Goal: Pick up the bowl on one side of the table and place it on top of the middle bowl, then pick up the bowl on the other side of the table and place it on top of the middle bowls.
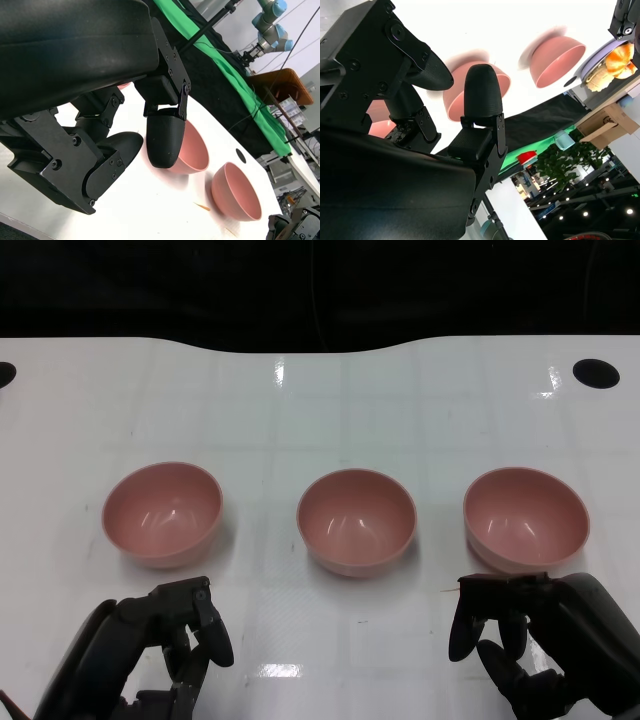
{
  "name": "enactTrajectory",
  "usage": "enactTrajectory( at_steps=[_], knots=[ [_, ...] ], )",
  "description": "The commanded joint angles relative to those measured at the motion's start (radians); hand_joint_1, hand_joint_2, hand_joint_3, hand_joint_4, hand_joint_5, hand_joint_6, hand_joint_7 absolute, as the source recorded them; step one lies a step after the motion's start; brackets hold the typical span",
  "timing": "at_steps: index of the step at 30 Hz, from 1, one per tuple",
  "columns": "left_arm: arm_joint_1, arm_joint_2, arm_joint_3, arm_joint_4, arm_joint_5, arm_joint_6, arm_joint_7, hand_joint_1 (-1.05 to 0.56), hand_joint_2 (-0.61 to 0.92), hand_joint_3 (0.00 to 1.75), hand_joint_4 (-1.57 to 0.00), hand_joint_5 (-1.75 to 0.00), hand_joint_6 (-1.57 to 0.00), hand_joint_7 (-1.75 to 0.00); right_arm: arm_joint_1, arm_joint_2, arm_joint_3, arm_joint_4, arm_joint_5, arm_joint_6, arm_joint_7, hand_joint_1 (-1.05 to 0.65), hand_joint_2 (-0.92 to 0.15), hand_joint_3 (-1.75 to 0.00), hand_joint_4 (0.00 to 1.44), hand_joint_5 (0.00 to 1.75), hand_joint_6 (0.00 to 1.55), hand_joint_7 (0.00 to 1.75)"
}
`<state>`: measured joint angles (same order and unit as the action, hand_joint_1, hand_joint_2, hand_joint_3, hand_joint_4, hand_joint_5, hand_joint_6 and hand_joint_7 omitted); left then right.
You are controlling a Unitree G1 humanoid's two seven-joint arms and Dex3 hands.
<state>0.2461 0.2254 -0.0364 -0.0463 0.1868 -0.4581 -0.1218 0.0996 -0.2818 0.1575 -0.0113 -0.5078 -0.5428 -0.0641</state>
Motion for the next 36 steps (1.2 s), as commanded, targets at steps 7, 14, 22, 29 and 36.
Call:
enactTrajectory(
  at_steps=[7, 14, 22, 29, 36],
  knots=[
    [0.005, 0.007, 0.01, 0.0, 0.004, -0.007, 0.014, -0.11, 0.33, 1.45, -0.88, -1.7, -0.79, -1.52, 0.011, -0.006, -0.011, -0.014, 0.018, 0.011, -0.002, -0.07, -0.16, -1.56, 0.93, 1.75, 0.85, 1.34],
    [0.006, 0.012, 0.013, 0.0, -0.004, -0.01, 0.009, -0.1, 0.34, 1.45, -0.87, -1.7, -0.79, -1.52, 0.01, -0.005, -0.009, -0.017, 0.013, 0.009, -0.005, -0.06, -0.17, -1.55, 0.93, 1.75, 0.85, 1.34],
    [0.011, 0.018, 0.015, -0.01, -0.005, -0.017, 0.008, -0.09, 0.34, 1.45, -0.88, -1.71, -0.79, -1.53, 0.016, 0.001, -0.01, -0.035, -0.008, 0.017, -0.018, -0.06, -0.16, -1.55, 0.93, 1.75, 0.84, 1.33],
    [0.011, 0.019, 0.016, -0.01, -0.005, -0.017, 0.007, -0.09, 0.34, 1.44, -0.88, -1.71, -0.79, -1.52, 0.019, 0.015, -0.015, -0.057, -0.029, 0.047, -0.047, -0.1, -0.29, -1.25, 0.8, 1.42, 0.8, 0.92],
    [0.009, 0.021, 0.016, -0.006, -0.005, -0.019, 0.007, -0.1, 0.34, 1.44, -0.89, -1.71, -0.8, -1.51, 0.018, 0.016, -0.023, -0.09, -0.071, 0.096, -0.071, -0.22, -0.55, -0.66, 0.62, 1.22, 0.69, 0.63]
  ],
)
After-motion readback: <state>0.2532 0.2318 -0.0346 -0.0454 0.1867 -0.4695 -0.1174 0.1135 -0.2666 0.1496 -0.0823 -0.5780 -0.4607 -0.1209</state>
